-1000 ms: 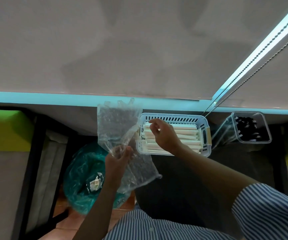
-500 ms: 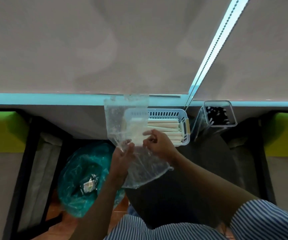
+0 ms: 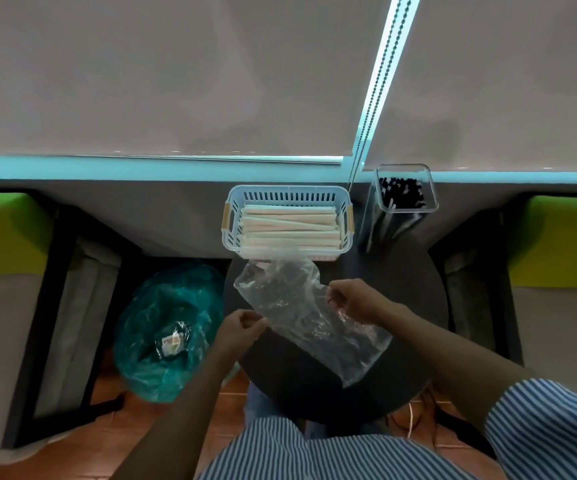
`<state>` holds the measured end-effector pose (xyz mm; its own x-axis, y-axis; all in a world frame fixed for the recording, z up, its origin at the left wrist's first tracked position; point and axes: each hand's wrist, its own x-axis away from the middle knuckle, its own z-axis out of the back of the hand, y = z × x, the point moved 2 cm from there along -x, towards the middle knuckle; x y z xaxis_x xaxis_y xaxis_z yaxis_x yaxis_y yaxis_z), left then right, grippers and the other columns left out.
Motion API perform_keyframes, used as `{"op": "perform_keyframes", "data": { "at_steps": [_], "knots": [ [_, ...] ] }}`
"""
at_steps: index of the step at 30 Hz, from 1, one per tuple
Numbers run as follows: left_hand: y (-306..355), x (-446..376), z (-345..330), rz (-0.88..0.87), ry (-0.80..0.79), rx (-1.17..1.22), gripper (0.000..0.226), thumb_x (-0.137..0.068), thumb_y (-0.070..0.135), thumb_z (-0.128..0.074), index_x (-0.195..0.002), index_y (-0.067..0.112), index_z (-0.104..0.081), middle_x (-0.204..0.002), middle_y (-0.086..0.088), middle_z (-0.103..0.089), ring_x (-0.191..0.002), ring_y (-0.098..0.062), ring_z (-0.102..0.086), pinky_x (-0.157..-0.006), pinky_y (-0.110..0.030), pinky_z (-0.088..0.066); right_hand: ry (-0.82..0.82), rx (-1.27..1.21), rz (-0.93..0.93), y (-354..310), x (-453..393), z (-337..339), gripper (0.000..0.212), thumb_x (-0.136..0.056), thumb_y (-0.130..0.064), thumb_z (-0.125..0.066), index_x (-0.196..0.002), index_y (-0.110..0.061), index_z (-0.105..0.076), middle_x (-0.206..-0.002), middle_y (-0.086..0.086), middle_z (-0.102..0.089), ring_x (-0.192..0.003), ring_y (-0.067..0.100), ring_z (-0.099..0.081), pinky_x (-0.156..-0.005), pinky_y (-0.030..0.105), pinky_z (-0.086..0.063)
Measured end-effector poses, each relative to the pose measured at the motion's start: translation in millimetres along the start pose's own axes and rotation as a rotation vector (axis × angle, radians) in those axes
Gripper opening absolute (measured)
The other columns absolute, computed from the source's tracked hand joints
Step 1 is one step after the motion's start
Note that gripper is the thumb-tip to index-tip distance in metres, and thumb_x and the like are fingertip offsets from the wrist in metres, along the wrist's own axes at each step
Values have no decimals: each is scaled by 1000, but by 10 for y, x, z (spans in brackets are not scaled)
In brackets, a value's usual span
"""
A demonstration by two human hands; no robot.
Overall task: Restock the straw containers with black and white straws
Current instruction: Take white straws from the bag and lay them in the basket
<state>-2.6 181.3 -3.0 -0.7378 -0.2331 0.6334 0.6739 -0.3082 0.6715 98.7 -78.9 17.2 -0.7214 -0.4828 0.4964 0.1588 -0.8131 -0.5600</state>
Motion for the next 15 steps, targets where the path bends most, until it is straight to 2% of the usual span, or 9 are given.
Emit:
{"op": "perform_keyframes", "data": {
  "at_steps": [4, 7, 10, 12, 15],
  "knots": [
    [50, -41, 112, -82, 48, -192, 16, -87, 24, -75, -98, 21, -64, -90, 2, -68, -85, -16, -66, -73, -23, -49, 14, 132, -88, 64, -5, -78, 16, -88, -12, -61, -85, -28, -60, -83, -9, -62, -80, 16, -62, -75, 34, -50],
    [126, -69, 211, -141, 124, -279, 17, -87, 25, -74, -102, 23, -65, -91, 7, -66, -88, -12, -64, -78, -23, -45, 56, 244, -137, 78, -66, -171, 13, -91, -15, -56, -86, -28, -59, -86, -8, -61, -84, 17, -61, -88, 40, -47],
    [274, -152, 354, -235, 272, -269, 21, -90, 23, -72, -108, 13, -68, -93, 5, -66, -86, -10, -61, -77, -21, -41, 57, 370, -135, 32, -177, -235, 12, -93, -18, -55, -99, -27, -59, -99, -5, -63, -97, 19, -62, -94, 44, -45],
    [374, -250, 444, -308, 339, -280, 25, -90, 23, -71, -110, 10, -68, -100, -2, -68, -89, -13, -63, -78, -22, -42, 82, 417, -153, 10, -230, -281, 22, -92, -20, -55, -113, -26, -57, -112, -1, -61, -106, 23, -59, -95, 45, -44],
    [517, -457, 536, -376, 355, -337, 33, -92, 26, -69, -118, 7, -64, -115, -10, -62, -100, -22, -61, -84, -25, -41, 191, 370, -196, -21, -250, -337, 42, -91, -27, -59, -132, -24, -53, -126, 3, -58, -115, 26, -54, -97, 43, -42]
  ]
}}
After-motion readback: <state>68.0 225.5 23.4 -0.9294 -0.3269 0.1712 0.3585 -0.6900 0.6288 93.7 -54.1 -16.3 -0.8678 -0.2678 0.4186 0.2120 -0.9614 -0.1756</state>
